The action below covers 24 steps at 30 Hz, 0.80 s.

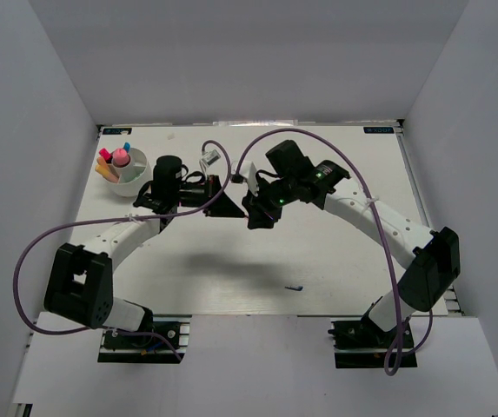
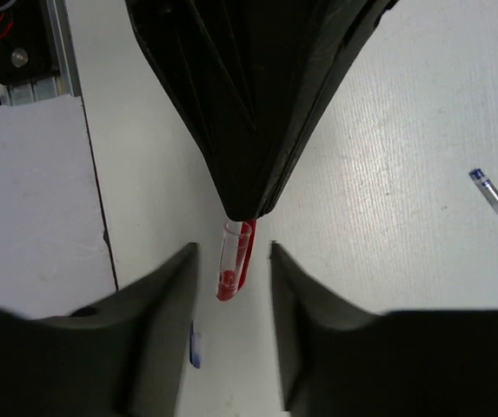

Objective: Sort the stationery into containers
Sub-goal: Pass the stationery from the right arm to the left

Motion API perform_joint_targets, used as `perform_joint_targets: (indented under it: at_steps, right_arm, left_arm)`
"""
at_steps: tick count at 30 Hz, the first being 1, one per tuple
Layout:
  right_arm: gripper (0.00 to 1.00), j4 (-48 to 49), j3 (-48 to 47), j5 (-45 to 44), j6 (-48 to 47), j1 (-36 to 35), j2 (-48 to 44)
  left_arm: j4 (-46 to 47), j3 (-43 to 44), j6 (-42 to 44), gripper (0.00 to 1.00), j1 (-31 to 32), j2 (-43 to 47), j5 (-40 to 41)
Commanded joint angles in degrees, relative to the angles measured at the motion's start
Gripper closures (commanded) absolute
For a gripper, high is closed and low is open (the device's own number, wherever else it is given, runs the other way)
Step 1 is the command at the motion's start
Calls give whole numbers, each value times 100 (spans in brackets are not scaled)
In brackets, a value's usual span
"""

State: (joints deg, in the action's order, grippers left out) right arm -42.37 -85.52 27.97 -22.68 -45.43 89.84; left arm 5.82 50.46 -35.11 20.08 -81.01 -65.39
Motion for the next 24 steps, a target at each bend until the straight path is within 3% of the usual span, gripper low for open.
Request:
perform_joint_targets:
  at_steps: [1,4,11,16,24]
  right_arm:
    - [51,62,-150,-80,-35,60,-239]
    - [49,97,69,-238,-236,113,-449]
    - [50,326,632,-345,-562,210,-863]
    - [51,466,659,-55,-650,228,-898]
    - [53,563,378,244,-440,210,-600]
  left_arm:
    - [638,-220,-854,100,-82,24,52]
    - [1061,-414,-1523,100,-83,-2,52]
    - [1438,-484,-2174,100,-83,-134,175]
    - [2001,-739,-2921,100,-83,-187,184]
    - [2300,-897,-3361,100,-83,-196,210]
